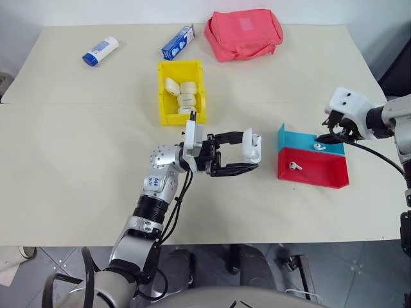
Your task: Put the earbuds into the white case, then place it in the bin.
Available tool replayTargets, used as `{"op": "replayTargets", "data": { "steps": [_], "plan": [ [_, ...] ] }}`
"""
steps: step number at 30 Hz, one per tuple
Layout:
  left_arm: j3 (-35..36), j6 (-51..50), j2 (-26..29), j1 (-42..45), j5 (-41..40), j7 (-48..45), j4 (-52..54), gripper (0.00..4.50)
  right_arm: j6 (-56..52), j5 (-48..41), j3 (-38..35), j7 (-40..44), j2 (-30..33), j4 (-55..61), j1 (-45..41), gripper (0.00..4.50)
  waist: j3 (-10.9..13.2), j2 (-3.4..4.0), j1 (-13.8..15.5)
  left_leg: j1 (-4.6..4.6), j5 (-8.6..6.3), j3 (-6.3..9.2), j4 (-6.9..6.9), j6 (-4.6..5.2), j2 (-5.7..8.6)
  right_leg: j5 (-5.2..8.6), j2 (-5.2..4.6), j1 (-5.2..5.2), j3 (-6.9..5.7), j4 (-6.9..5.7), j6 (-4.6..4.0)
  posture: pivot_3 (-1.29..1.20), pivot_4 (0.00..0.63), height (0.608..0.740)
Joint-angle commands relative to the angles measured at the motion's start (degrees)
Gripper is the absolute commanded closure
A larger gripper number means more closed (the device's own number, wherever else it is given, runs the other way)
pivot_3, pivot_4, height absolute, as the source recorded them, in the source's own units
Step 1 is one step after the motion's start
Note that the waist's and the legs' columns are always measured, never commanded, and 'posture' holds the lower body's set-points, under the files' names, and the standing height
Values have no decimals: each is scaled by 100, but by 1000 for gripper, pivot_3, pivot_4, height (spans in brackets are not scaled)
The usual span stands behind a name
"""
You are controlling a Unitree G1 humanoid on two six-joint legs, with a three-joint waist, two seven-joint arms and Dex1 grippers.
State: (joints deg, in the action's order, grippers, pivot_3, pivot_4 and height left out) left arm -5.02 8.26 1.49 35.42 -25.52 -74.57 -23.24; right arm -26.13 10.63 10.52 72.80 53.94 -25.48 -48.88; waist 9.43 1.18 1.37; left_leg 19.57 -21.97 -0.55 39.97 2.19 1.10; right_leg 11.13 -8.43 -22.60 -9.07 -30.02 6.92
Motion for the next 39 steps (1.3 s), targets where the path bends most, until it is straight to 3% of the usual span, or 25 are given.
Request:
{"op": "replayTargets", "data": {
  "steps": [1, 9, 39],
  "plan": [
    [8, 80, -44, 61, -66, 3, 116, 1699, -581, -234, -236, 115, 243, 669, 257, 1844, 0, 0, 11, 1, 0, 1, 1, 0, 0, 0, 0, 0, 0, 0, 0, 0, 150, 740],
    [-2, 88, -78, 78, -71, -34, 80, 1699, -1352, -286, -223, -205, 308, 1126, 709, 1844, -1, 1, -4, 1, -1, 2, 2, -1, 2, -1, -4, -1, -1, -2, 1, 0, 150, 740],
    [-13, 43, -17, -47, -58, 39, 236, 1699, -912, -268, 295, -295, 196, 346, 312, 1844, -1, 1, 1, 1, 0, -1, 3, 1, 5, -1, -4, -1, -1, -3, 1, 0, 150, 740]
  ]
}}
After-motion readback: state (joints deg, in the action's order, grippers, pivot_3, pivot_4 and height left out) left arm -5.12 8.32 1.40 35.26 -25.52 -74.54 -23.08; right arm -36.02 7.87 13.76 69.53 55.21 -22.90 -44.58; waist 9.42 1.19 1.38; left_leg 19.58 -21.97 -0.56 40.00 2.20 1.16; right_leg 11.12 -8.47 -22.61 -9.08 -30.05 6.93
